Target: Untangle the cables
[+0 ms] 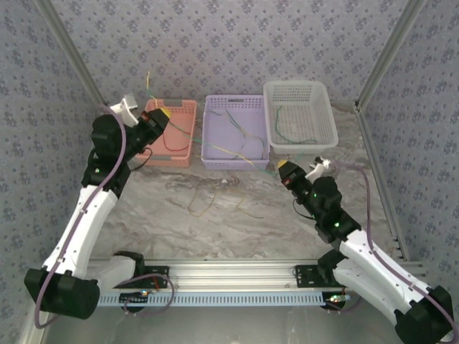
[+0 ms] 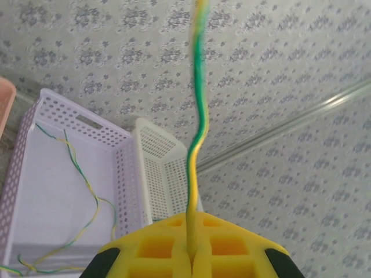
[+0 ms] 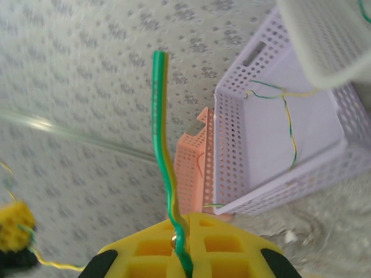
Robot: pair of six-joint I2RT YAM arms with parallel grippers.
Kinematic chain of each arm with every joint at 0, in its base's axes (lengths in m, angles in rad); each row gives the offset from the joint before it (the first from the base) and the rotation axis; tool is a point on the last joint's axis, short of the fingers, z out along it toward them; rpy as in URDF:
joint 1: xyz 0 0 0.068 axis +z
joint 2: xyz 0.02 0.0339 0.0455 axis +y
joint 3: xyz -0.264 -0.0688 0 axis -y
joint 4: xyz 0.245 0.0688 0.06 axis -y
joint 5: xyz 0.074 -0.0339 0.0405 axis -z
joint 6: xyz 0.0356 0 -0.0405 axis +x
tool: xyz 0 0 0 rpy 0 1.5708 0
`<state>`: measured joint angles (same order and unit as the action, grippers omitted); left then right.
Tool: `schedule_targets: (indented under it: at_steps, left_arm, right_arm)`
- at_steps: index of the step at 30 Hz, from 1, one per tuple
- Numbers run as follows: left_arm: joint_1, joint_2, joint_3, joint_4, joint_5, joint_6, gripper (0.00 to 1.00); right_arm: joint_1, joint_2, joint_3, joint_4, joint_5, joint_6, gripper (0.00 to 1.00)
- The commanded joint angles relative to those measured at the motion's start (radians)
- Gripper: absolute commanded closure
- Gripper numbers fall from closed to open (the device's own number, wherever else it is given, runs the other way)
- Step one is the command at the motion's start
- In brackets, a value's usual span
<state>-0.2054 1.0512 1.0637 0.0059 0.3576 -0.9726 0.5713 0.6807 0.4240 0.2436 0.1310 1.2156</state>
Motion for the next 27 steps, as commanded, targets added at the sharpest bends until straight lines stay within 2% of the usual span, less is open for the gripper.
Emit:
schedule_targets:
  at_steps: [1,4,9,12,14,15,17,19,20,23,25,27]
  left_arm:
    - [0.038,-0.066,-0.021,0.214,-0.246,-0.101,1.00]
    - [0.038,-0.079,-0.032,0.239,-0.278,-0.135,1.00]
    - [0.038,-0.081,-0.044,0.287,-0.307,-0.178,1.00]
    - [0.038,-0.056,-0.025,0.301,-0.275,-0.195,1.00]
    - [0.033,-0.014,0.009,0.304,-0.221,-0.198,1.00]
    - [0.026,0.006,0.025,0.312,-0.194,-0.195,1.00]
    - [0.012,0.064,0.083,0.315,-0.110,-0.170,1.00]
    - [-0.002,0.113,0.140,0.291,-0.050,-0.127,1.00]
    - [-0.010,0.136,0.166,0.277,-0.024,-0.097,1.00]
    - [-0.015,0.195,0.220,0.278,0.058,-0.047,1.00]
    - [-0.016,0.255,0.283,0.259,0.138,-0.037,1.00]
    - [-0.034,0.303,0.342,0.225,0.188,-0.004,1.00]
  right_arm:
    - [0.045,-0.067,-0.046,-0.222,0.357,0.402,1.00]
    - [0.122,-0.097,-0.035,-0.331,0.446,0.520,1.00]
    - [0.190,-0.082,-0.028,-0.435,0.452,0.687,1.00]
    - [0.191,-0.071,-0.020,-0.435,0.409,0.657,1.00]
    - [0.153,-0.052,0.074,-0.489,0.344,0.470,1.00]
    - [0.145,-0.041,0.135,-0.537,0.321,0.373,0.95]
    - [0.167,-0.014,0.267,-0.691,0.336,0.184,0.70]
    - [0.214,-0.019,0.350,-0.790,0.397,0.044,0.53]
    - [0.231,-0.034,0.379,-0.814,0.418,-0.043,0.49]
    - [0.251,-0.084,0.452,-0.866,0.447,-0.262,0.45]
    - [0.249,-0.099,0.492,-0.773,0.355,-0.507,0.45]
    - [0.243,-0.047,0.573,-0.724,0.222,-0.711,0.44]
